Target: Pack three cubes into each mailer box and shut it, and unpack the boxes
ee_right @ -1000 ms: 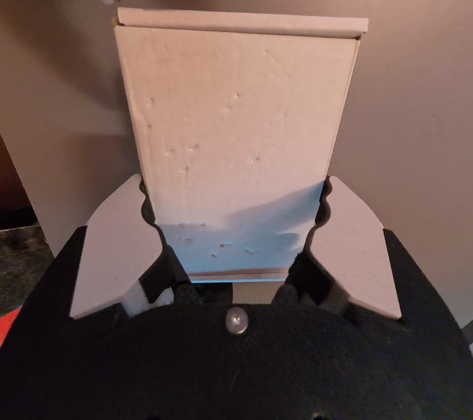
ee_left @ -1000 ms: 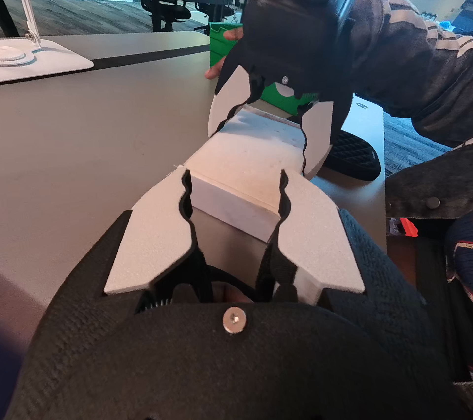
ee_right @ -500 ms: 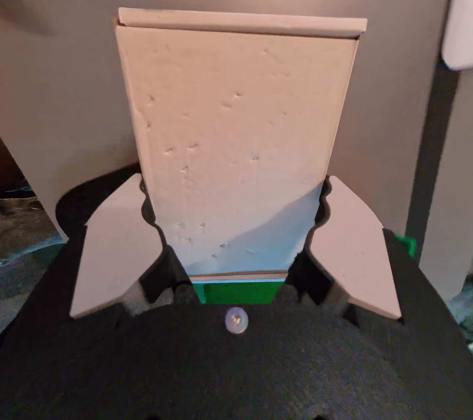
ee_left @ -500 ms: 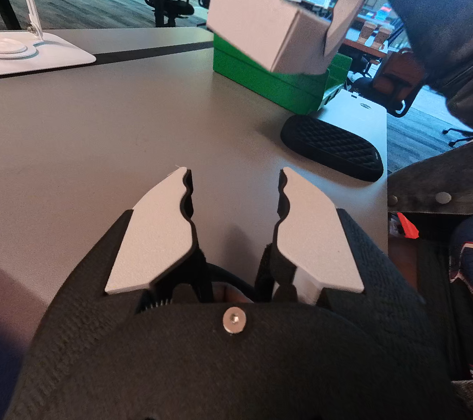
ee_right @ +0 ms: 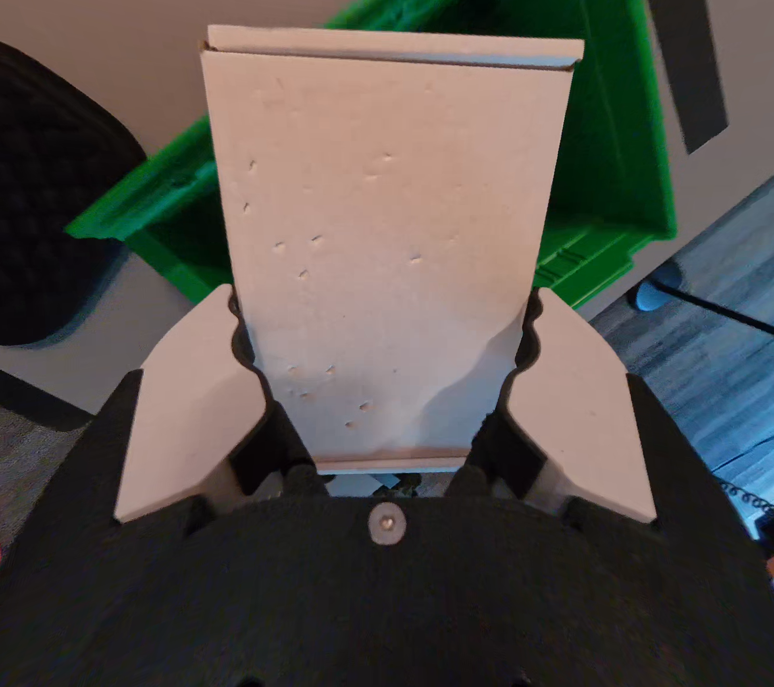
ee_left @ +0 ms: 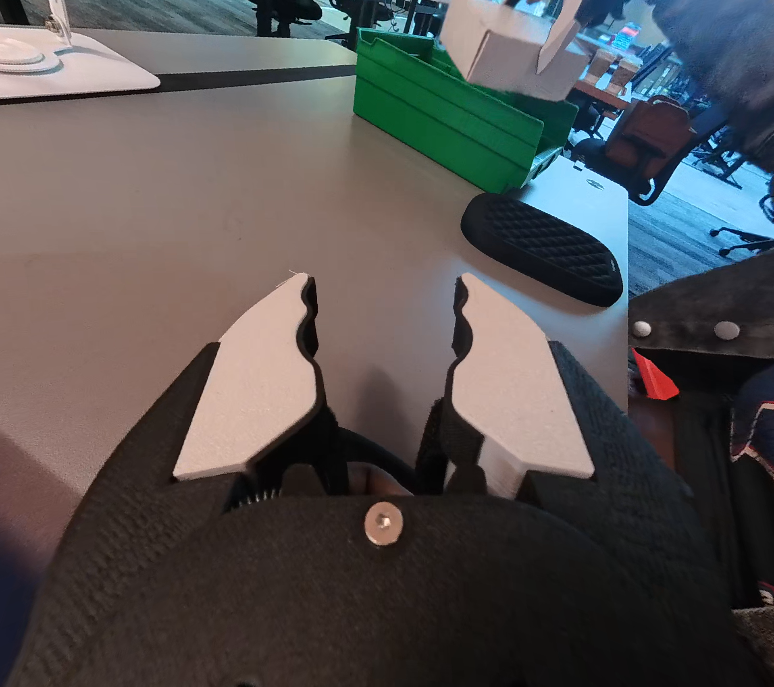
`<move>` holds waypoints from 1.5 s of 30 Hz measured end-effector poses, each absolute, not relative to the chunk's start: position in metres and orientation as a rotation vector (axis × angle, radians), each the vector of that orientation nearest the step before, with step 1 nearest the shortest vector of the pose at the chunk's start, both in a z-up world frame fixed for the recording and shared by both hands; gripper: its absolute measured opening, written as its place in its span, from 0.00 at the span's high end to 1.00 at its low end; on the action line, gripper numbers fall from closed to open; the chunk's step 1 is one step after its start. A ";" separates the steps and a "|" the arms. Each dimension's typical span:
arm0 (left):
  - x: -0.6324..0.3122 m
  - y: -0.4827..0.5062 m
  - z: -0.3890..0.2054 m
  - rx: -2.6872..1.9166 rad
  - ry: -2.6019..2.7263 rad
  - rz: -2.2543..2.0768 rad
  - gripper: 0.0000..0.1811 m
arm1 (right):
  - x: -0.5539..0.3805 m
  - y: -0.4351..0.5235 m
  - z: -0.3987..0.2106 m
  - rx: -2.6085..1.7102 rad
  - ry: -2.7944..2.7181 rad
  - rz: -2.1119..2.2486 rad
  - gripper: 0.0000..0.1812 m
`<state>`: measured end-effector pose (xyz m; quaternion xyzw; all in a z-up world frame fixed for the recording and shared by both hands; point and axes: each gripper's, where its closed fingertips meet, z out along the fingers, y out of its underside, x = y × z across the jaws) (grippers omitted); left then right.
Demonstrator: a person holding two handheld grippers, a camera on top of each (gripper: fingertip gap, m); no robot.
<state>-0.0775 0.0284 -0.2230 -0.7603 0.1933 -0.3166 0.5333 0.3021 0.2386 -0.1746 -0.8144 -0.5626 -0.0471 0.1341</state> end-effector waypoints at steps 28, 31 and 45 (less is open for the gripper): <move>-0.079 0.030 -0.225 -1.830 0.434 -0.782 0.66 | 0.310 0.339 -0.251 -1.752 -2.199 -0.974 0.47; -0.080 0.030 -0.225 -1.829 0.432 -0.784 0.66 | 0.317 0.338 -0.253 -1.799 -2.182 -0.979 0.47; -0.080 0.030 -0.227 -1.837 0.432 -0.784 0.66 | 0.330 0.324 -0.260 -1.837 -1.956 -0.694 0.62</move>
